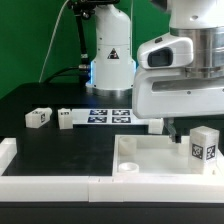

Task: Assemble one leg

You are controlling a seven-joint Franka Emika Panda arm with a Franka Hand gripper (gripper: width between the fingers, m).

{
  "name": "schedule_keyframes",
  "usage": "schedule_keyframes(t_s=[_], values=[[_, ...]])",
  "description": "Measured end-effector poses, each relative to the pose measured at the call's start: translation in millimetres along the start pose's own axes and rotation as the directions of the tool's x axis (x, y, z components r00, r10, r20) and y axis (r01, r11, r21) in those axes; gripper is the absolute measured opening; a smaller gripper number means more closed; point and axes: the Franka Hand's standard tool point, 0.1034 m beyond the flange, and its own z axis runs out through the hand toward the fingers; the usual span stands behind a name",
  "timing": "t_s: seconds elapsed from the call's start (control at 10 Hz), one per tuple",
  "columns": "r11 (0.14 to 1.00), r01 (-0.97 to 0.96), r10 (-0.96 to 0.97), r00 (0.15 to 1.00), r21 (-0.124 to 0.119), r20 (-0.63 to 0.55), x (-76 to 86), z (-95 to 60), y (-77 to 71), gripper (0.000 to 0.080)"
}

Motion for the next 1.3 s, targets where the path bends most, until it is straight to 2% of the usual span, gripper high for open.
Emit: schedule_keyframes(t_s=[0.2, 0.4, 0.6, 0.8, 0.9, 1.0, 1.1, 1.3], values=[[0.974, 0.225, -0.225, 0.974, -0.010, 0.000, -0.8, 0.8, -2.7, 0.0649], [0.919, 0.393, -0.393, 0.919, -0.015, 0.003, -1.0, 2.6, 2.0, 0.0649], [0.910, 0.414, -0.414, 0.910, -0.020, 0.005, -0.8, 2.5, 3.0, 0.0649], [0.919, 0.394, -0.394, 0.919, -0.020, 0.005, -0.8, 2.5, 3.1, 0.0389], [0.928, 0.373, -0.373, 0.928, -0.021, 0.004, -0.8, 2.5, 3.2, 0.0389], [0.927, 0.374, -0.374, 0.928, -0.021, 0.004, -0.7, 2.4, 3.5, 0.0291], [0.930, 0.368, -0.368, 0.930, -0.021, 0.004, -0.7, 2.4, 3.5, 0.0291], [0.997, 0.076, -0.076, 0.997, -0.005, 0.000, -1.2, 2.7, 2.3, 0.0291]])
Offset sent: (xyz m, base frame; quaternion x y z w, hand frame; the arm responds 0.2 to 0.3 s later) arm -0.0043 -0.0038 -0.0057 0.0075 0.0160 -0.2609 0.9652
